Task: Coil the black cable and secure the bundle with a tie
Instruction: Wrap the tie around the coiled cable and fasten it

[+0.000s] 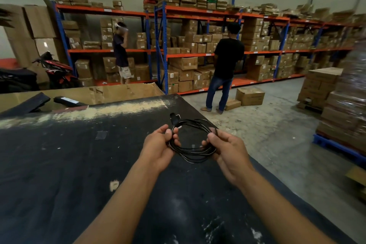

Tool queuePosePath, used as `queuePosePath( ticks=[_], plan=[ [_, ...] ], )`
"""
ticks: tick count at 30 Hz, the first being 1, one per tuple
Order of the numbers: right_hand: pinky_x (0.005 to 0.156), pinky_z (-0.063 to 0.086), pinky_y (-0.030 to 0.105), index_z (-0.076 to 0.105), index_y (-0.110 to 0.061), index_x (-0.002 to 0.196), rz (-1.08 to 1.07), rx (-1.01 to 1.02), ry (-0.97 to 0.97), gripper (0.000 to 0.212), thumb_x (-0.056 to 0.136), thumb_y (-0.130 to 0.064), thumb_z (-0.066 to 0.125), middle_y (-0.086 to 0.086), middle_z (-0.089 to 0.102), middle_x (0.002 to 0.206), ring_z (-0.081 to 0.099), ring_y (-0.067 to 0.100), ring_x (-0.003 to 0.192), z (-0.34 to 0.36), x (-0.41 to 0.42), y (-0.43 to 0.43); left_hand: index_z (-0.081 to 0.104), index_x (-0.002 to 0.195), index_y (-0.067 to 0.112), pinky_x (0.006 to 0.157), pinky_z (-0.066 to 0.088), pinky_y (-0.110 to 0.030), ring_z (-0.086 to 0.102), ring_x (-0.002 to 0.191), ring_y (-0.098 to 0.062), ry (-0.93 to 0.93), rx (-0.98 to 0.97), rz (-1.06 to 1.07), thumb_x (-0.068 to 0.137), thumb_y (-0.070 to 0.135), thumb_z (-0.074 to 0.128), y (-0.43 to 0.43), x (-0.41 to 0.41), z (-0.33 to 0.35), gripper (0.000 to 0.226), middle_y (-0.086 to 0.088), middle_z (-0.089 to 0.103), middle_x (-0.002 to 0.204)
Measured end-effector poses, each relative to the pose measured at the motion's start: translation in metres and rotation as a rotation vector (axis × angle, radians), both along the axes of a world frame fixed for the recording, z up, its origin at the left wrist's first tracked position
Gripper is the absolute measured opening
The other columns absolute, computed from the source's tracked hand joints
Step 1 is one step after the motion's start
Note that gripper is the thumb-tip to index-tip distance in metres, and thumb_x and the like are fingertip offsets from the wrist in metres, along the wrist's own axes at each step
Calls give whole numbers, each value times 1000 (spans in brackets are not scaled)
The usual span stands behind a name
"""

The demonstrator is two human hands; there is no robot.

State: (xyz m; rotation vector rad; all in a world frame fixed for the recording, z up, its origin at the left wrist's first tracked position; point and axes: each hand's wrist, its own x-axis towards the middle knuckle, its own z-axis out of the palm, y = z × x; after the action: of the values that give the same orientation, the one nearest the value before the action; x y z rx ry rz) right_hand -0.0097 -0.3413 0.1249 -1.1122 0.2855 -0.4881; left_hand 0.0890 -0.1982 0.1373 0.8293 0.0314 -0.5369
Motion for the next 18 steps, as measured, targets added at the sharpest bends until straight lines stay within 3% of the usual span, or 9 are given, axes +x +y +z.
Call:
queuePosePath(
  ticks=[3, 7, 10, 12, 15, 16, 18],
  plan=[
    [59, 55, 25, 68, -6, 100, -153, -181, 24, 16, 98, -8, 52, 3, 57, 67, 59, 11, 58, -2, -4, 8, 49, 102, 13, 53, 48, -27, 54, 64, -17, 65, -154, -105, 95, -7, 36, 8, -13, -15, 25, -12, 61, 81],
    [55, 48, 27, 69, -15, 93, -212, -390, 72, 23, 100, -9, 48, 0, 50, 64, 46, 8, 55, -2, -7, 15, 55, 95, 12, 70, 49, -36, 59, 60, -15, 77, -204, -290, 85, 3, 44, 21, -28, -36, 17, -4, 62, 76],
    [54, 46, 25, 71, -18, 98, -146, -505, 137, 21, 99, -10, 51, -2, 55, 65, 47, 4, 52, -3, -9, 15, 61, 90, 11, 79, 49, -41, 67, 67, -20, 75, -55, -435, 76, 14, 43, 38, -31, -44, 23, -7, 71, 82],
    [52, 44, 24, 71, -18, 96, -74, -591, 184, 20, 99, -12, 52, -2, 58, 65, 48, 3, 50, -1, -8, 13, 64, 93, 10, 82, 49, -43, 68, 81, -29, 7, 203, -481, 74, 15, 41, 47, -30, -42, 31, -16, 72, 100],
    [50, 42, 23, 70, -22, 89, 85, -711, 247, 19, 98, -14, 54, -4, 60, 63, 46, 3, 48, 7, -3, 10, 58, 121, 8, 81, 45, -40, 63, 93, -26, -210, 565, -280, 80, 10, 42, 52, -22, -34, 44, -13, 66, 112],
    [50, 42, 23, 69, -23, 87, 133, -745, 266, 20, 98, -15, 55, -4, 61, 62, 46, 3, 48, 10, -1, 9, 55, 126, 9, 83, 47, -40, 64, 98, -23, -296, 574, -230, 84, 9, 45, 52, -19, -30, 43, -12, 67, 114],
    [51, 42, 23, 70, -23, 87, 208, -784, 283, 19, 97, -16, 55, -5, 62, 62, 47, 3, 49, 15, 3, 6, 57, 126, 12, 90, 50, -38, 65, 104, -20, -512, 578, -326, 93, 12, 50, 49, -18, -18, 34, -10, 70, 116]
  ],
)
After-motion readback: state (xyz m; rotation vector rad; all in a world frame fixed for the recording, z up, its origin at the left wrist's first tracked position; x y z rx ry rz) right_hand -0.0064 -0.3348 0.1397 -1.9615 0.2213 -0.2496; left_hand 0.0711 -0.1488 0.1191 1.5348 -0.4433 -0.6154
